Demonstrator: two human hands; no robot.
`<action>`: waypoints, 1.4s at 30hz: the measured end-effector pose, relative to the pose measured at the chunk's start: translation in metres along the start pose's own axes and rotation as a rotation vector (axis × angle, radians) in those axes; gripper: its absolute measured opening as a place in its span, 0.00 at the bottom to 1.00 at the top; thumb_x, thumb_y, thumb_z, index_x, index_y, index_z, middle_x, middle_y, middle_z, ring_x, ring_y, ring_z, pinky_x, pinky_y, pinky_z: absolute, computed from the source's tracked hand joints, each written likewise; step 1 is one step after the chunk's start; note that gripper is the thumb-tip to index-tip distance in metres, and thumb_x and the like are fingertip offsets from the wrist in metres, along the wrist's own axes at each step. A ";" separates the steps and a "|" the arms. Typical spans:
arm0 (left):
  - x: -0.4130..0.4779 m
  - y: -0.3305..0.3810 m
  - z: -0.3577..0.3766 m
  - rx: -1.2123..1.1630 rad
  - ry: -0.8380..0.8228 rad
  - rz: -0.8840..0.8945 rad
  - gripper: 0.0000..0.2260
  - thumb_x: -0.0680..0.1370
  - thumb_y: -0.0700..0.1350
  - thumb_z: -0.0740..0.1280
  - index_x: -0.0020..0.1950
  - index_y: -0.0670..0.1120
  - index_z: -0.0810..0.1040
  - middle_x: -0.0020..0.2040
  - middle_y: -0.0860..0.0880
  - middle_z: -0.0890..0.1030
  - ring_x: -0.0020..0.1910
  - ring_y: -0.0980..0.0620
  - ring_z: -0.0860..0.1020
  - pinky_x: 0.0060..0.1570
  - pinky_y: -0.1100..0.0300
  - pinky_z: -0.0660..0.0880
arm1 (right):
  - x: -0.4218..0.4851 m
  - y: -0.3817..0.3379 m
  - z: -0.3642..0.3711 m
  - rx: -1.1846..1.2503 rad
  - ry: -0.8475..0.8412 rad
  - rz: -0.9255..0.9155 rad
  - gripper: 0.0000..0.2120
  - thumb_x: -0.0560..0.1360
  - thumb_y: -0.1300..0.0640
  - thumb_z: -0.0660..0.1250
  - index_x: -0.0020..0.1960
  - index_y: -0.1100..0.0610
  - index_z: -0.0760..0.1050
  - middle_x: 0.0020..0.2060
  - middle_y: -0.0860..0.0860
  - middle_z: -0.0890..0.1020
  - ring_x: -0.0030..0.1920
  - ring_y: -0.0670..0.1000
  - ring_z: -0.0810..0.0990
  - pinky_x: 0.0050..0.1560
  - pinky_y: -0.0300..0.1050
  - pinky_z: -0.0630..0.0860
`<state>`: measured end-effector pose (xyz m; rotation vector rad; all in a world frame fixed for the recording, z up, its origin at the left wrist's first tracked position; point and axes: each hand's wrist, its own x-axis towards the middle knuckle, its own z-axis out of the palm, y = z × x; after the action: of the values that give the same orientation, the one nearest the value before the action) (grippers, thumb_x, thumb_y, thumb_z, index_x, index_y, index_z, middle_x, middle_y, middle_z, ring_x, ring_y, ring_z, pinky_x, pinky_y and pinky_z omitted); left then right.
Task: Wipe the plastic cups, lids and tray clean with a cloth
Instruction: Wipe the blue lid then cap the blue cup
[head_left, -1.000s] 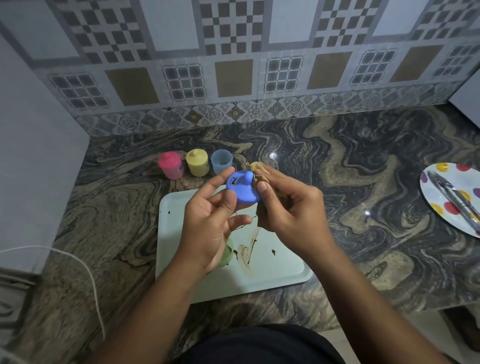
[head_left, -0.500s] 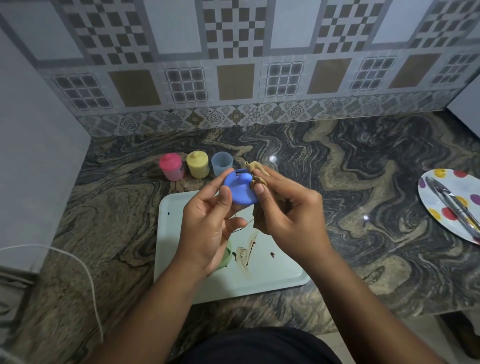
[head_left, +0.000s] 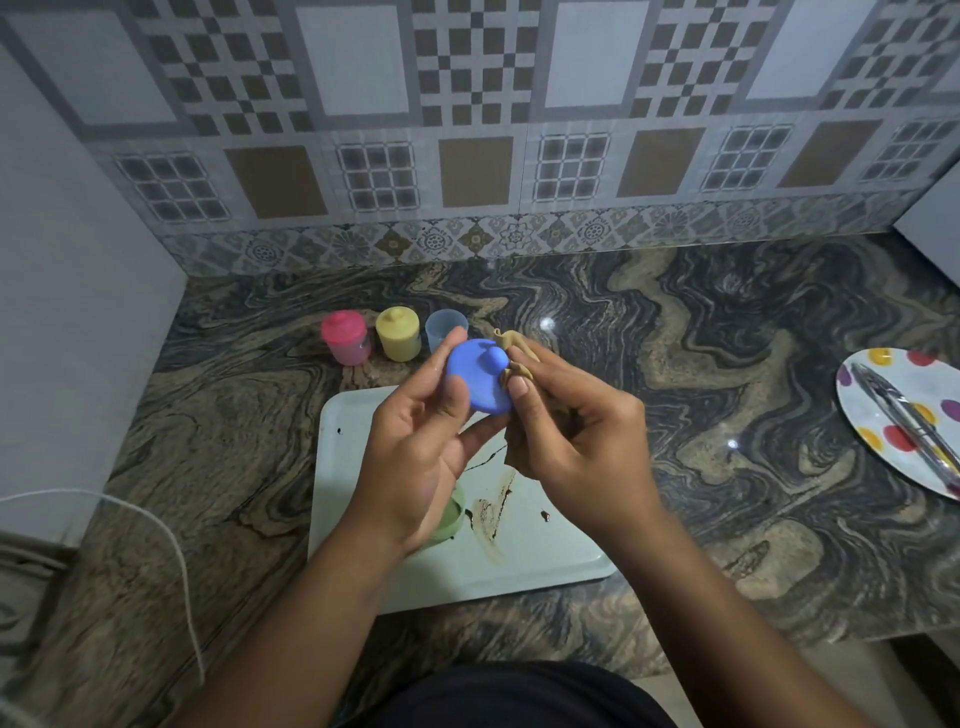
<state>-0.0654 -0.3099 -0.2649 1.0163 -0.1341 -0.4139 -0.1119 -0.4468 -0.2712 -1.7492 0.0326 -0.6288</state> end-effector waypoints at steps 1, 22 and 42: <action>-0.001 0.000 0.000 0.026 -0.014 0.013 0.22 0.79 0.39 0.63 0.73 0.43 0.68 0.65 0.47 0.80 0.62 0.49 0.80 0.54 0.56 0.79 | 0.000 0.001 0.000 -0.006 -0.002 -0.017 0.13 0.79 0.62 0.68 0.63 0.61 0.82 0.64 0.45 0.81 0.67 0.47 0.80 0.59 0.61 0.82; -0.003 0.002 0.000 -0.002 -0.031 -0.001 0.22 0.80 0.41 0.61 0.75 0.42 0.66 0.68 0.45 0.78 0.64 0.47 0.78 0.56 0.53 0.78 | 0.004 -0.002 0.000 0.088 -0.044 0.112 0.15 0.79 0.56 0.68 0.65 0.57 0.82 0.64 0.45 0.83 0.55 0.45 0.83 0.54 0.48 0.77; -0.001 0.009 0.008 -0.073 0.061 -0.001 0.18 0.77 0.46 0.61 0.65 0.42 0.75 0.52 0.47 0.86 0.42 0.55 0.83 0.31 0.64 0.76 | 0.002 -0.005 0.001 0.120 -0.047 0.158 0.14 0.79 0.57 0.67 0.63 0.56 0.83 0.62 0.42 0.84 0.54 0.47 0.83 0.55 0.50 0.78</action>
<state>-0.0667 -0.3116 -0.2532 0.9562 -0.0638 -0.3856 -0.1110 -0.4451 -0.2664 -1.6263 0.0975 -0.4651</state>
